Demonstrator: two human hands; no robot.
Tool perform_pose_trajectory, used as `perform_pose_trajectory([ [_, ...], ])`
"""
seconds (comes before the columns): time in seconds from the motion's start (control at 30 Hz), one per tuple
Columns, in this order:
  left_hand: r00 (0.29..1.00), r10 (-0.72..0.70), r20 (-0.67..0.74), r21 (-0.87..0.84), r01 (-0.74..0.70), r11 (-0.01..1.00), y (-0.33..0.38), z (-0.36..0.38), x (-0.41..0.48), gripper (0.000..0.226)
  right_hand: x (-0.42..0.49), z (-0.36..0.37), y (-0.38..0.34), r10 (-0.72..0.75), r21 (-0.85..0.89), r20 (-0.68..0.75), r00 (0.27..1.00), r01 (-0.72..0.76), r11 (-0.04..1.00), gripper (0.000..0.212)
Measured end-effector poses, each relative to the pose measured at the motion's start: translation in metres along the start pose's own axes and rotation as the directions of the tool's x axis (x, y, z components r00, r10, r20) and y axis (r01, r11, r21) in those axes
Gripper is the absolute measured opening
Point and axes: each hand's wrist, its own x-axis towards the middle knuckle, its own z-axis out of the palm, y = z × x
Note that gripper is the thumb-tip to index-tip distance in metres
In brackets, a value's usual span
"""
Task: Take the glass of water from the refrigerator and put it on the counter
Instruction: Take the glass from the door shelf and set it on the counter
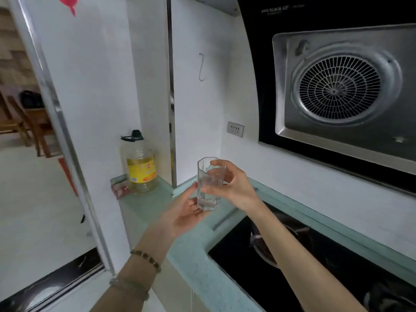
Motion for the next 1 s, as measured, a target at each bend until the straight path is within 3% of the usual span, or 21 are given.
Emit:
perform_pose_trajectory([
  [0.13,0.998,-0.047,0.038,0.006,0.046,0.999,0.013,-0.009,0.073,0.037,0.05,-0.008,0.037,0.044,0.023,-0.028,0.999,-0.044,0.999,0.065],
  [0.23,0.993,-0.083,0.086,0.002,0.083,0.997,0.021,-0.021,0.134,0.045,0.089,-0.01,0.069,0.082,0.037,-0.074,0.994,-0.079,0.996,0.066],
  [0.57,0.933,-0.359,0.009,0.049,0.358,0.932,0.057,-0.061,0.341,0.051,0.233,-0.006,0.184,0.251,-0.006,-0.197,0.948,-0.258,0.966,0.064],
  [0.7,0.904,-0.427,0.011,0.044,0.427,0.903,0.057,-0.079,0.408,0.039,0.277,-0.002,0.241,0.341,-0.032,-0.252,0.906,-0.36,0.932,0.069],
  [1.0,0.829,-0.544,-0.132,0.064,0.555,0.83,0.022,-0.13,0.497,0.041,0.301,0.025,0.348,0.545,-0.008,-0.325,0.773,-0.578,0.816,0.074],
])
